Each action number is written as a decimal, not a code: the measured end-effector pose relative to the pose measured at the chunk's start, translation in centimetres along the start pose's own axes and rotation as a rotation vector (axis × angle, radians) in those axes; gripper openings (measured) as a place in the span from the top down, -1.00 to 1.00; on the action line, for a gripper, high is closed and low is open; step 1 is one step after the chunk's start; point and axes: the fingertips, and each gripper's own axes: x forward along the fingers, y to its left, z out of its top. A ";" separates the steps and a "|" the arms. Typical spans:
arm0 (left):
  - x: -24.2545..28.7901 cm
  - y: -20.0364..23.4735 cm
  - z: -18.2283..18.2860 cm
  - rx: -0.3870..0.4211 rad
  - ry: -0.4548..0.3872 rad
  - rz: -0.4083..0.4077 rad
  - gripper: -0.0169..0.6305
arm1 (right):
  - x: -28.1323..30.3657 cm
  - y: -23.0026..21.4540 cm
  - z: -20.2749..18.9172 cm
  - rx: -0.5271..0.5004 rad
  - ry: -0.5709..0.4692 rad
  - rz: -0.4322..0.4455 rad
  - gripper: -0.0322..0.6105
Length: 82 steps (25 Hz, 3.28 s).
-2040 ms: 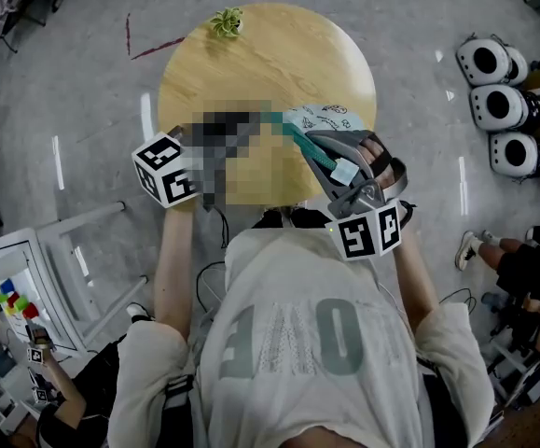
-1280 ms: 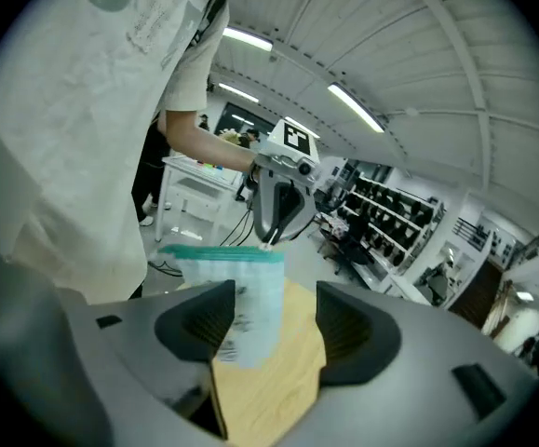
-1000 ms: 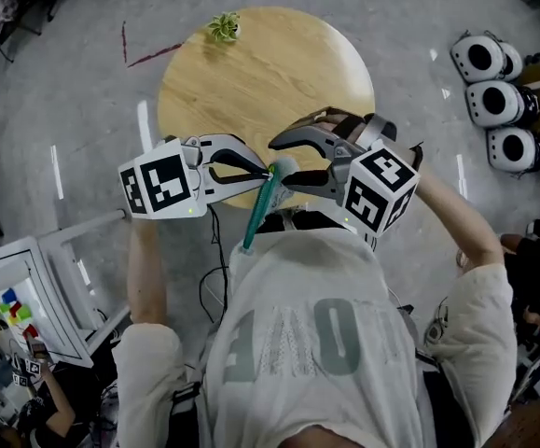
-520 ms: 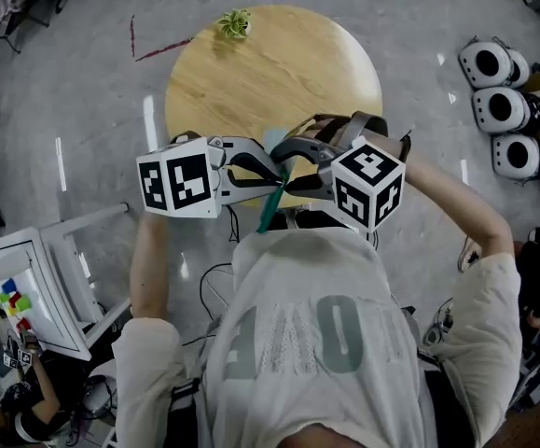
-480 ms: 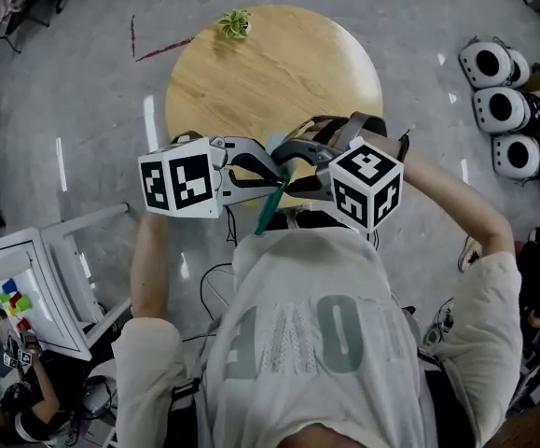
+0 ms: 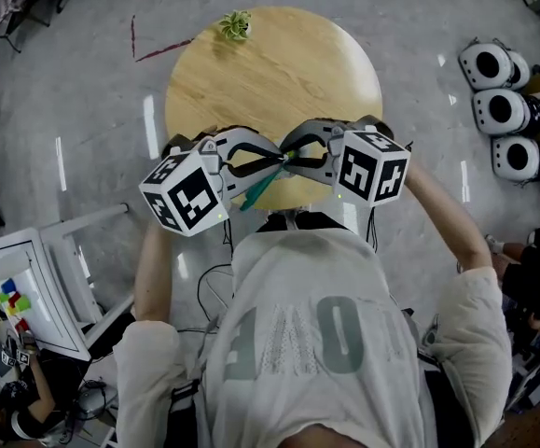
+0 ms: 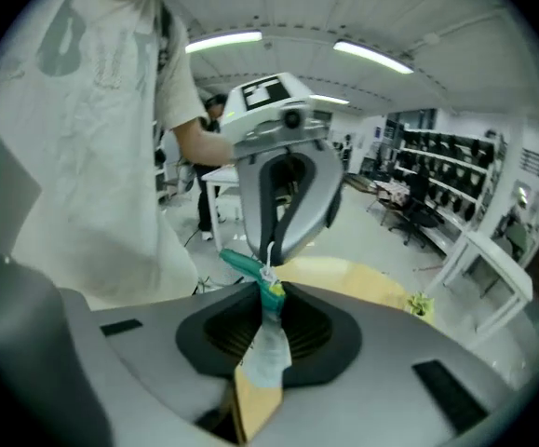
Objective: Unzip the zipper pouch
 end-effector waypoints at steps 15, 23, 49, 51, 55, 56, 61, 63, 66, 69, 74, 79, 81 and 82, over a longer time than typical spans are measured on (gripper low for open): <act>1.0 1.2 -1.0 0.161 0.067 0.169 0.87 | -1.6 -2.2 -2.6 0.386 -0.149 -0.028 0.73; 0.2 0.8 -2.6 0.142 0.102 0.172 0.87 | -4.1 -3.9 -5.3 0.466 -0.159 -0.127 0.73; -3.5 3.8 -3.1 -0.041 -0.009 0.394 0.80 | -8.9 -5.1 -8.6 0.555 -0.206 -0.272 0.73; -5.6 5.2 -2.6 -0.071 -0.092 0.499 0.74 | -8.7 -5.3 -8.2 0.598 -0.271 -0.272 0.73; -8.1 6.1 -2.8 -0.164 -0.174 0.619 0.74 | -7.8 -6.2 -7.3 0.751 -0.476 -0.260 0.73; -8.3 6.1 -2.9 -0.179 -0.183 0.635 0.74 | -7.5 -6.6 -7.1 0.813 -0.544 -0.252 0.73; -7.3 5.5 -2.4 -0.292 -0.272 0.677 0.74 | -5.3 -8.3 -8.3 1.247 -0.871 -0.191 0.73; -7.0 5.2 -2.9 -0.322 -0.280 0.687 0.74 | -3.1 -8.6 -9.9 1.417 -0.926 -0.193 0.73; -7.1 5.0 -4.2 -0.368 -0.276 0.708 0.74 | 0.4 -8.5 -13.2 1.583 -0.903 -0.256 0.73; -7.6 4.8 -5.1 -0.399 -0.254 0.730 0.74 | 1.9 -7.9 -16.4 1.653 -0.813 -0.384 0.73; -8.0 4.5 -5.9 -0.432 -0.254 0.758 0.74 | 2.4 -7.0 -19.9 1.582 -0.587 -0.557 0.73; -7.6 4.2 -5.9 -0.448 -0.267 0.769 0.74 | 3.0 -5.8 -22.7 1.492 -0.368 -0.659 0.73; -7.5 4.2 -5.9 -0.453 -0.273 0.777 0.74 | 3.2 -5.3 -23.5 1.485 -0.314 -0.684 0.72; -7.5 4.2 -5.8 -0.455 -0.275 0.780 0.74 | 3.3 -5.0 -23.8 1.486 -0.294 -0.693 0.69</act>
